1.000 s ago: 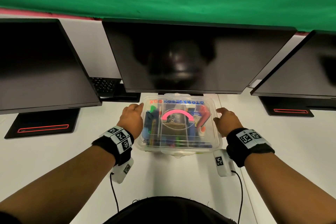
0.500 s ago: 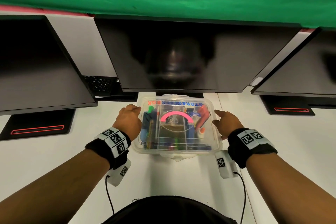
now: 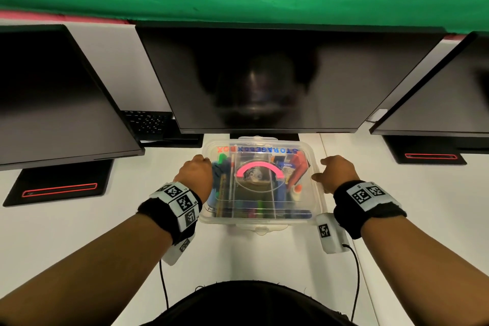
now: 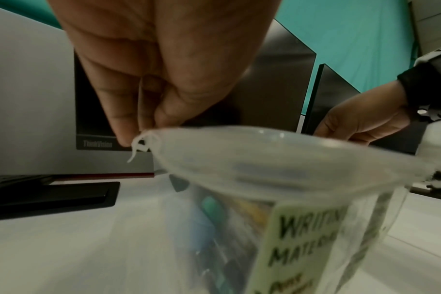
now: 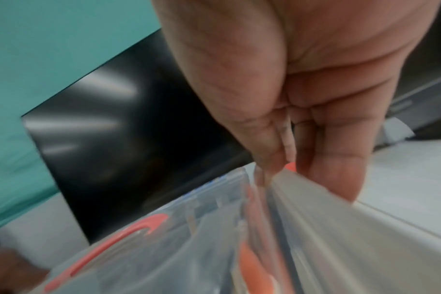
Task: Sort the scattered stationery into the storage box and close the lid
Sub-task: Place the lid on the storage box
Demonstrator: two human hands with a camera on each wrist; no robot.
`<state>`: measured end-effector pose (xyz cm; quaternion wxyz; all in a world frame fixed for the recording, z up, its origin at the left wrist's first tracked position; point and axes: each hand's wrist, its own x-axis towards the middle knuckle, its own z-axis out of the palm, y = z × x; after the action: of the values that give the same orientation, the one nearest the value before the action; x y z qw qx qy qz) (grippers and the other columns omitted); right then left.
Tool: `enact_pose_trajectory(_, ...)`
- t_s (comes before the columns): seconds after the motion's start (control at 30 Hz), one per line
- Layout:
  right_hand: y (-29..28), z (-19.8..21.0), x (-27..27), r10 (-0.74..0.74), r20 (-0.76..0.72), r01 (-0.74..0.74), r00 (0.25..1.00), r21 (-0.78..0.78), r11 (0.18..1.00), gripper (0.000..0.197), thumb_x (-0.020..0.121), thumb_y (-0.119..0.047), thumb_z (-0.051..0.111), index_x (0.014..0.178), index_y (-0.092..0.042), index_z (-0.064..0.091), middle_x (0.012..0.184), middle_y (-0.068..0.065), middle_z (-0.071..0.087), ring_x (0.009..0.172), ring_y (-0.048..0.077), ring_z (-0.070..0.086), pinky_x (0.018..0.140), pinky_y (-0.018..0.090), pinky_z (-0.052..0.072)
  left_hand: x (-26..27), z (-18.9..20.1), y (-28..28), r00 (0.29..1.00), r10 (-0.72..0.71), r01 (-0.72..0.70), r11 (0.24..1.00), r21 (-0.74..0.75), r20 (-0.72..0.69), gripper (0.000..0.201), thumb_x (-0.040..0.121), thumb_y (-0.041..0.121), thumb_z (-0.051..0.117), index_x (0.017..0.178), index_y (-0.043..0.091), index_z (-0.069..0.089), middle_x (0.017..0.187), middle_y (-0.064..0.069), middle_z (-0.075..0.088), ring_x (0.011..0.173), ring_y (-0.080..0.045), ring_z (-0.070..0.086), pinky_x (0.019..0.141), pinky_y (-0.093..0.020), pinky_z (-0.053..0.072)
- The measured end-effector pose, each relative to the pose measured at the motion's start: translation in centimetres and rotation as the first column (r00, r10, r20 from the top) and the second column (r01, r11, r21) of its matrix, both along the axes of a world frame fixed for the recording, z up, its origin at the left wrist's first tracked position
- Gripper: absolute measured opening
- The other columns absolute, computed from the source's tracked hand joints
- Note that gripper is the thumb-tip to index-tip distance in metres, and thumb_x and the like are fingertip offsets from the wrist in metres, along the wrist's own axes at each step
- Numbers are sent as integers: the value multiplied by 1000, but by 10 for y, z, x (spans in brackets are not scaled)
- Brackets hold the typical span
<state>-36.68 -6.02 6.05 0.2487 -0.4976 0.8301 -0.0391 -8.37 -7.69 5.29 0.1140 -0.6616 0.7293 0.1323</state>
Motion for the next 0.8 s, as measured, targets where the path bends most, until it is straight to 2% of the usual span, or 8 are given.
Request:
enact_pose_trajectory(0.07,0,0,-3,-71,121,73,990,-8,997,49,83,-17,68,128,-3,52,116,18,66,93,33,69,91,38,54,2,0,0,999,16,-16,1000,0,-44,47,88,2,48,135,7,43,140,-12,38,125,-27,48,103,-32,41)
enact_pose_trajectory(0.13,-1,2,-2,-51,123,53,991,-12,999,47,83,-15,67,127,-5,54,116,18,66,94,33,69,90,38,54,5,2,-1,993,42,-43,999,-9,-111,50,88,1,48,136,9,41,141,-11,38,124,-27,50,102,-32,42)
enact_pose_trajectory(0.27,-7,7,5,152,-97,-144,984,80,986,37,90,-17,58,124,-4,53,122,16,61,110,31,61,94,34,50,8,4,1,980,18,-20,1000,-8,-201,64,87,2,50,145,15,26,149,-10,31,134,-28,39,109,-35,38)
enact_pose_trajectory(0.33,-13,13,13,243,-213,-219,946,129,967,35,92,-22,54,122,-4,52,125,16,58,113,31,58,94,34,47,6,5,6,975,-133,117,988,-101,-179,63,88,9,50,145,17,26,154,-8,24,142,-27,25,116,-37,29)
enact_pose_trajectory(0.4,-23,19,25,318,-259,-295,912,124,947,46,88,-32,57,125,-7,49,127,15,53,113,32,55,94,37,47,1,5,14,907,-393,361,911,-200,-151,55,92,26,48,144,21,31,155,-6,25,145,-25,18,119,-37,19)
enact_pose_trajectory(0.5,-40,18,45,502,-226,-498,835,78,864,62,79,-38,67,131,-13,45,134,14,48,118,31,52,100,36,44,-12,-1,31,736,-668,655,744,-133,-112,66,89,55,44,145,23,28,156,-3,23,146,-23,14,121,-41,12)
enact_pose_trajectory(0.67,-65,17,72,684,-162,-641,711,250,726,105,72,-38,77,150,-14,12,159,6,10,146,29,15,120,40,18,-26,-17,41,741,-664,665,746,-27,-99,90,82,68,44,150,25,2,160,2,5,148,-18,2,118,-38,-7)
enact_pose_trajectory(0.8,-77,20,80,693,-110,-645,712,288,708,113,65,-29,84,150,-10,11,157,6,21,143,23,25,118,32,24,-28,-22,41,742,-666,667,745,-25,-72,88,84,66,41,150,25,-2,160,1,2,148,-18,-1,115,-36,-13)
